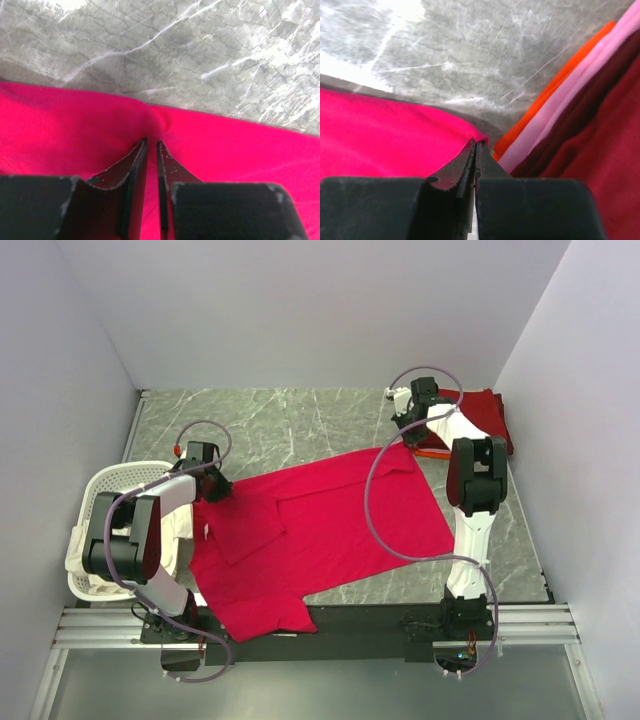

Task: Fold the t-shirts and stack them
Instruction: Fold the tshirt

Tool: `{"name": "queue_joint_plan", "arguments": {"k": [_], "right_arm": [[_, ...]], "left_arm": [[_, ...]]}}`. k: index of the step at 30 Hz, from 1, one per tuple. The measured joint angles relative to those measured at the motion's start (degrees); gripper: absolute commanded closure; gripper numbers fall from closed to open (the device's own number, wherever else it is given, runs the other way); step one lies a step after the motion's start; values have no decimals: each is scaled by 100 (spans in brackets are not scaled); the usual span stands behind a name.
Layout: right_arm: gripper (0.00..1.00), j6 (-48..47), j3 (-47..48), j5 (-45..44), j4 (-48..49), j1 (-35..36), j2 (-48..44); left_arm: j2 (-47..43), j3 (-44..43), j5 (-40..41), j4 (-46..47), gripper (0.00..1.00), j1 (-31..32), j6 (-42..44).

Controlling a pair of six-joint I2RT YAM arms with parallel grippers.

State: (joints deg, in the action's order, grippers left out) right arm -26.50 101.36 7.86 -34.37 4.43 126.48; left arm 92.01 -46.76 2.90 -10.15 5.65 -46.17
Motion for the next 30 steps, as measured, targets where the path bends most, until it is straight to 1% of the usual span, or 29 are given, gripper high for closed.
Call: {"name": "queue_joint_plan", "arguments": {"k": [2, 6, 7, 9, 11, 12, 13, 17, 19, 21, 26, 29, 30], "right_arm": [[89, 4, 0, -61, 35, 4, 57], [83, 11, 0, -260, 168, 33, 70], [79, 11, 4, -304, 210, 44, 70], [76, 13, 50, -404, 240, 72, 70], [69, 26, 162, -466, 256, 98, 70], [67, 15, 229, -496, 267, 114, 70], [64, 11, 291, -509, 271, 131, 70], [55, -2, 507, -463, 284, 284, 24], [52, -46, 505, -328, 229, 382, -66], [51, -142, 490, -70, 149, 479, -201], [57, -457, 452, 752, -229, 608, -564], [60, -686, 568, 944, -579, 619, -520], [63, -778, 590, 949, -715, 616, -468]], "left_arm": [[13, -20, 0, -24, 81, 0, 0], [63, -96, -17, -87, 80, 0, 11], [81, -129, -31, -116, 80, 0, 28], [129, -221, -74, -195, 78, 0, 74], [177, -343, -149, -293, 75, -2, 157], [190, -413, -186, -334, 74, -2, 195], [199, -496, -234, -385, 71, -2, 234], [201, -962, -629, -520, 66, -9, 494], [199, -1211, -861, -520, 64, -11, 621], [155, -1381, -1086, -509, 63, -11, 765], [-254, -1482, -1475, -531, 62, -11, 1189], [-656, -1486, -1506, -584, 62, -11, 1534], [-807, -1486, -1499, -608, 62, -11, 1626]]}}
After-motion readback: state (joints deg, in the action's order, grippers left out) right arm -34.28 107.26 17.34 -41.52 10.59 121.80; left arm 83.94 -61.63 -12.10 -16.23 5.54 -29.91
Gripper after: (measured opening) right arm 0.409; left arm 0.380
